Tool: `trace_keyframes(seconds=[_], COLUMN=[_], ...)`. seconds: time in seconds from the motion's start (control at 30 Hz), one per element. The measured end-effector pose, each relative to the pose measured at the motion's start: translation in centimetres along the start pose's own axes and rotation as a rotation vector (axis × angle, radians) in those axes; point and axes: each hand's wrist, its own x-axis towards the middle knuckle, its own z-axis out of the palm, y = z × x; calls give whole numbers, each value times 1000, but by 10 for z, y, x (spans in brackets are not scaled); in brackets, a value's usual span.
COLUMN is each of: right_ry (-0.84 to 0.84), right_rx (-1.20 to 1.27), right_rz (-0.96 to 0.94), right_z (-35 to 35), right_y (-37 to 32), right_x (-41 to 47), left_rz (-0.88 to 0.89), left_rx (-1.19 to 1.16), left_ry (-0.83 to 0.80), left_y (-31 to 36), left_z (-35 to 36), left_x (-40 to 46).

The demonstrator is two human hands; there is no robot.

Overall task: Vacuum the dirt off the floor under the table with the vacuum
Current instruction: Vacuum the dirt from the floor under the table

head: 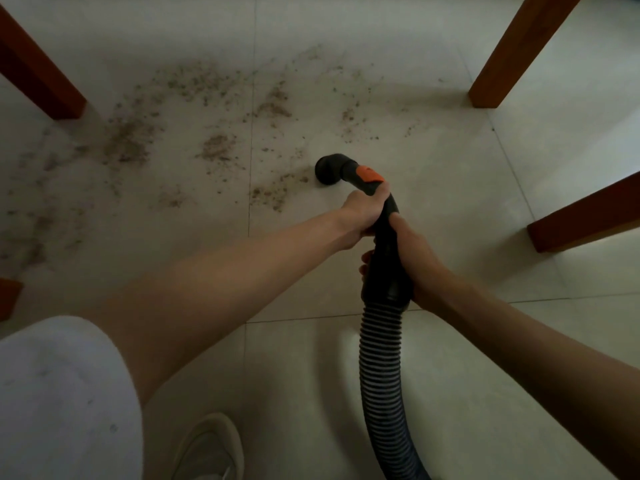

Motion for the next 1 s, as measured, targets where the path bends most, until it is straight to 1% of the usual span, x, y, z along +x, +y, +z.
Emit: trace_keyframes(seconds=[0.17,0.33,0.47,0.6,0.73,1.0], right_ry=[-42,-63,-79,-74,-72,-34], right_rx=[-46,-81,-142,-197,-235,-186], right_rz=[-16,-27,-47,-54,-62,-56], right_z=[-10,-10,-4,0,5,16], right_y=[10,18,16,14,11,-3], right_x=[-20,-31,-29,-23,-18,0], left_rz=[-26,-37,-49,-66,-61,-40], left_rx=[14,39,10,-55,-61,-64], left_ry=[7,60,88,75,81,102], left_y=[-11,-25,-24,-20,-17,-2], left_z=[5,4,-2,-10,-15,-21], left_x=[-19,-28,-29,-26,-22,-4])
